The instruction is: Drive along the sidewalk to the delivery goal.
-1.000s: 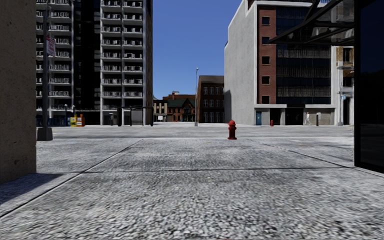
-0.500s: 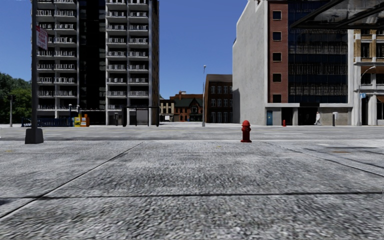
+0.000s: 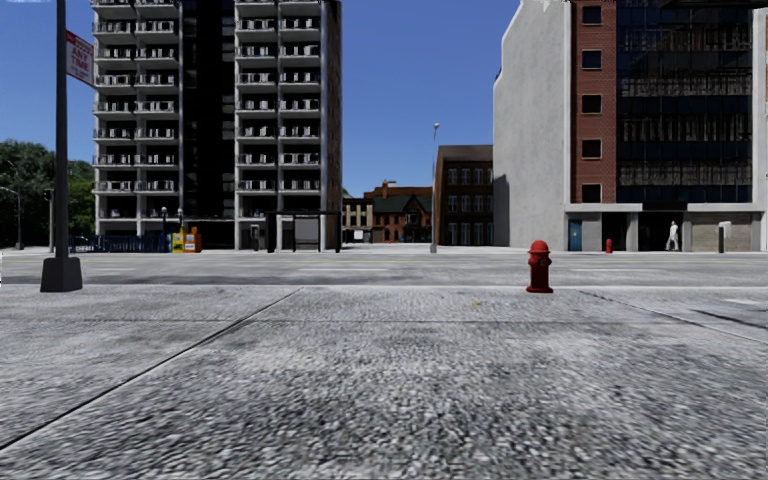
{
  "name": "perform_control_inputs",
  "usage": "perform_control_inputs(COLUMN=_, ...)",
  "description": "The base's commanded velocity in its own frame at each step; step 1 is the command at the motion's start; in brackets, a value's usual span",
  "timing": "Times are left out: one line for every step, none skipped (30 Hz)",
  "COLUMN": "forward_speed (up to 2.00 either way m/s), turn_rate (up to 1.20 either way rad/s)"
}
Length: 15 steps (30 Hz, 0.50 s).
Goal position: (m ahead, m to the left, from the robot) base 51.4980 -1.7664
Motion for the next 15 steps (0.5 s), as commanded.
perform_control_inputs(forward_speed=1.48, turn_rate=0.34)
perform_control_inputs(forward_speed=1.48, turn_rate=0.34)
perform_control_inputs(forward_speed=1.45, turn_rate=0.38)
perform_control_inputs(forward_speed=1.41, turn_rate=0.4)
perform_control_inputs(forward_speed=1.4, turn_rate=0.42)
perform_control_inputs(forward_speed=1.4, turn_rate=0.42)
perform_control_inputs(forward_speed=1.39, turn_rate=0.44)
perform_control_inputs(forward_speed=1.39, turn_rate=0.47)
perform_control_inputs(forward_speed=1.39, turn_rate=0.5)
perform_control_inputs(forward_speed=1.39, turn_rate=0.53)
perform_control_inputs(forward_speed=1.39, turn_rate=0.53)
perform_control_inputs(forward_speed=1.39, turn_rate=0.54)
perform_control_inputs(forward_speed=1.39, turn_rate=0.55)
perform_control_inputs(forward_speed=1.39, turn_rate=0.55)
perform_control_inputs(forward_speed=1.39, turn_rate=0.55)
